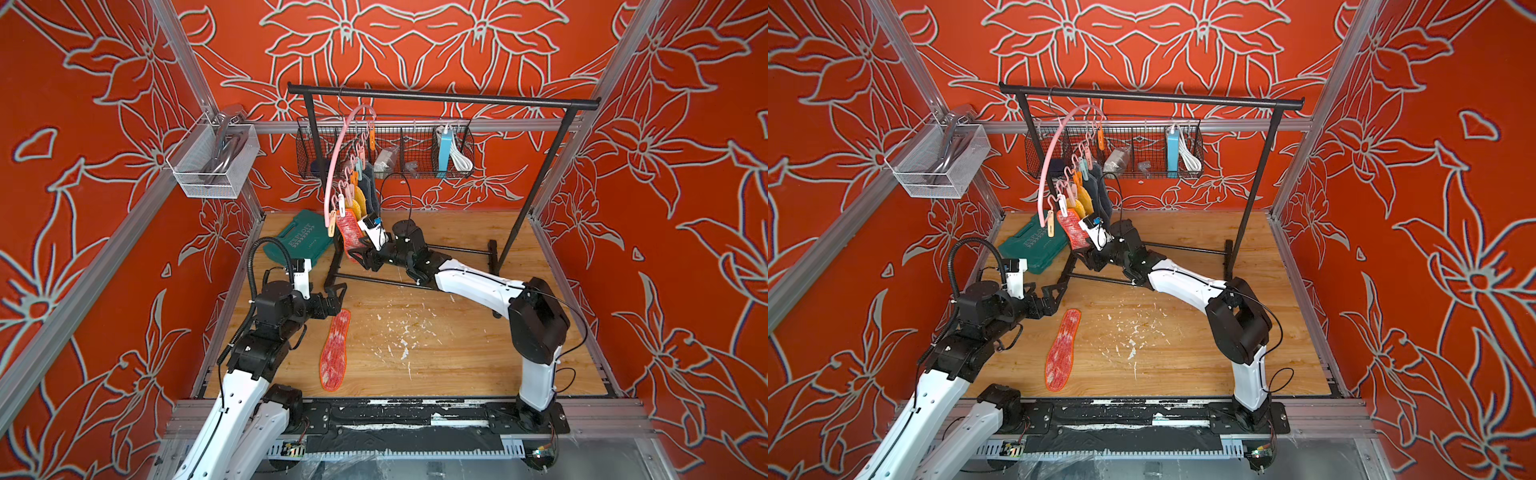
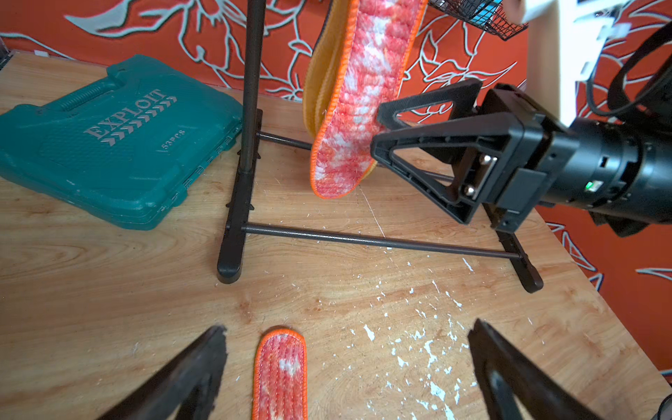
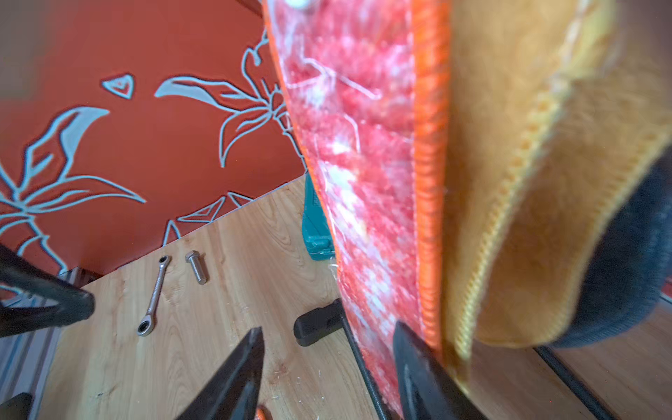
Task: Take the shoe insoles off the hanger
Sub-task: Remove the insole from the hanger.
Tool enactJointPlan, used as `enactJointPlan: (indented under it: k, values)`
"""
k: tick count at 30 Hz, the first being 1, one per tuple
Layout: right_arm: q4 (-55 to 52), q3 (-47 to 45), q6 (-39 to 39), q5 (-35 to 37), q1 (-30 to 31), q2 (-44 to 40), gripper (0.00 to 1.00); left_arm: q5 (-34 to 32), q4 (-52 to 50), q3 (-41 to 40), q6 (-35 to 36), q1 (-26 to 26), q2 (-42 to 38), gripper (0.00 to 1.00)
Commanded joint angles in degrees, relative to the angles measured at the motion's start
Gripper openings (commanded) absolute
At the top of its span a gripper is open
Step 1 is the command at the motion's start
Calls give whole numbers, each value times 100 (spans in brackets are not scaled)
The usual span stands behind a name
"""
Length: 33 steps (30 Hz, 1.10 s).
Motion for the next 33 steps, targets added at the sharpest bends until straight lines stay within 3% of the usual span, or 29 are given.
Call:
enactJointPlan:
  k: [1,8,19,22,26,33]
  values:
    - [66,68,-135,311,-41,-107,65,58,137,-58,1,42,-55,98]
    - [630,-230,-188,245,-69,-244,66,34,144,-71,10,42,-62,98]
    - [561,209,-324,-163,-105,113,66,76,153,-63,9,42,-48,98]
    - [639,375,-239,-545,-105,275,63,84,151,-59,10,47,-47,98]
    - [695,593,-46,-872,-110,464,51,57,161,-65,9,42,-56,98]
    - [546,1022,54,-1087,-100,794,50,39,162,-76,18,43,-62,98]
